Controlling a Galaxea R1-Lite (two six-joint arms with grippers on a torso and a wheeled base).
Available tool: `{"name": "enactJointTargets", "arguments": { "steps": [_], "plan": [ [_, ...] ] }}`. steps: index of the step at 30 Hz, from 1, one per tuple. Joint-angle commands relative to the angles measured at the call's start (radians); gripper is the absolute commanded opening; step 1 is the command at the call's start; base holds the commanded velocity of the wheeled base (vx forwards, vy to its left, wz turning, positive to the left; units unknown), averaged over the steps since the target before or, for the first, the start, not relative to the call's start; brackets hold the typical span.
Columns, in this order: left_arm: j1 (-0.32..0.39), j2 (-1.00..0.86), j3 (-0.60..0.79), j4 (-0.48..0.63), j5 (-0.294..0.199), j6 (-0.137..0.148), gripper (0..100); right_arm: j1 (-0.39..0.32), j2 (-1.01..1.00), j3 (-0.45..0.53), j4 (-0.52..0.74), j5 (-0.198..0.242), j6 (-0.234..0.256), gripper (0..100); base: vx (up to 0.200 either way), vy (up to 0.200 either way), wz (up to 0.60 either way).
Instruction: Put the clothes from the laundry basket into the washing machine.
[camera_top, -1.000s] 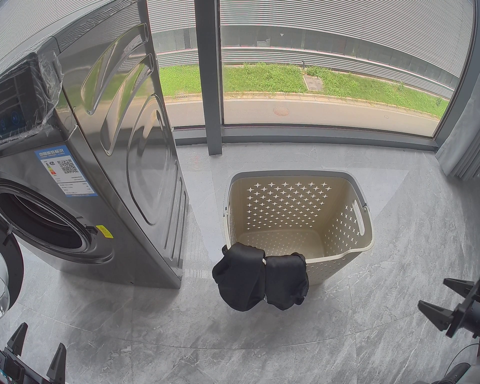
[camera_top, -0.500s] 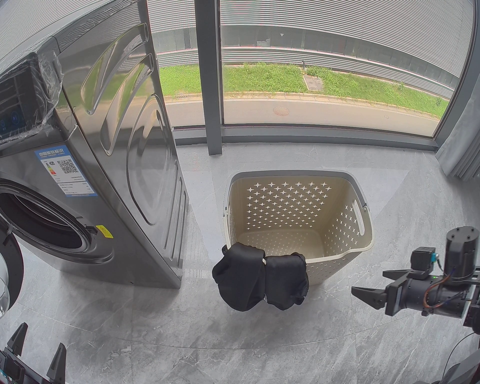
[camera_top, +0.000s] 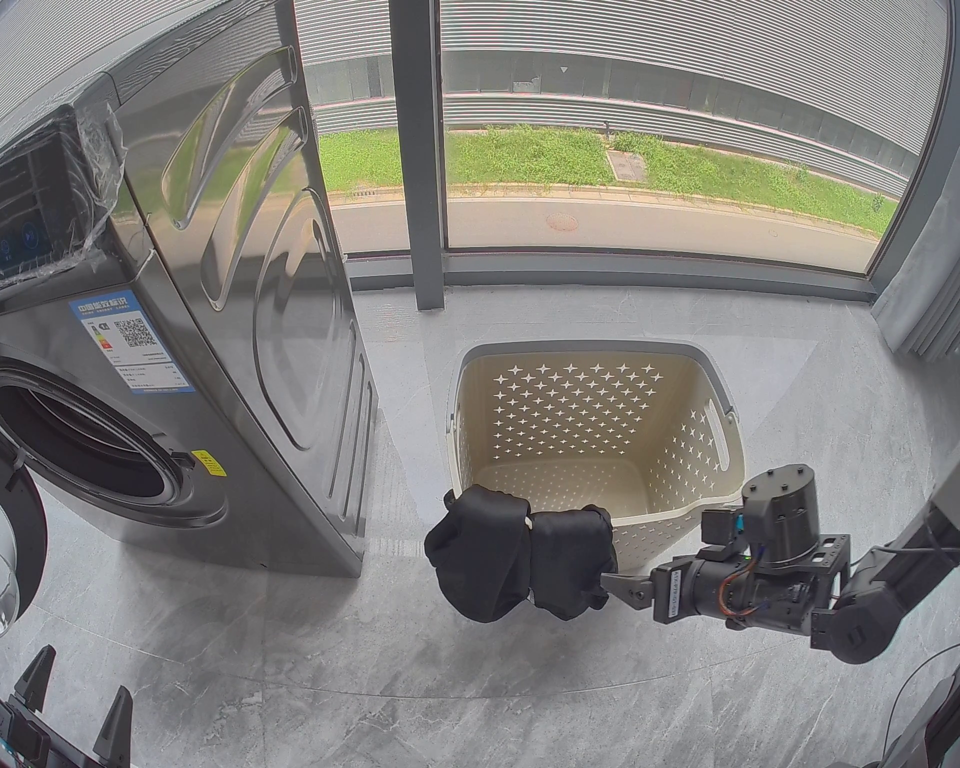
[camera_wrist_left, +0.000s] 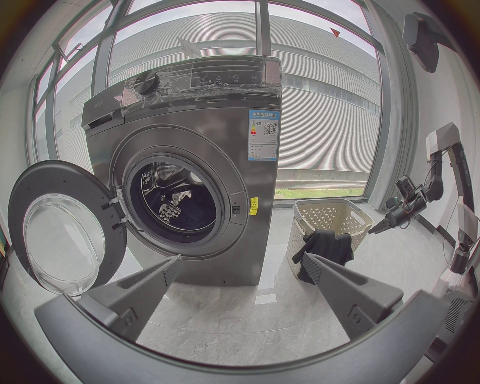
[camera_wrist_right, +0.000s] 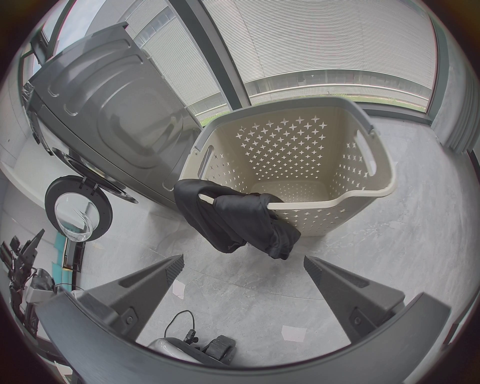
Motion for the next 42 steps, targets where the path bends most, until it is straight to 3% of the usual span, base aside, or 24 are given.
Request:
{"name": "enactJointTargets", "arguments": {
  "steps": [1,9,16,26,42],
  "plan": [
    [0.0,-0.016,0.015,-0.002,0.0,0.0,100,0.011,0.131,-0.073,-0.002,-0.011,0.005,100,0.0,0.0,0.0],
    [0.0,-0.016,0.015,0.0,0.0,0.0,100,0.015,0.231,-0.159,-0.004,-0.041,0.005,100,0.0,0.0,0.0],
    [0.0,-0.016,0.015,0.0,0.0,0.0,100,0.02,0.295,-0.229,-0.004,-0.041,0.055,100,0.0,0.0,0.0],
    [0.0,-0.016,0.015,0.0,0.0,-0.002,100,0.014,0.412,-0.305,-0.099,-0.044,0.053,100,0.0,0.0,0.0],
    [0.0,-0.016,0.015,-0.002,0.0,-0.002,100,-0.005,0.513,-0.39,-0.114,-0.06,0.055,100,0.0,0.0,0.0]
  ]
}}
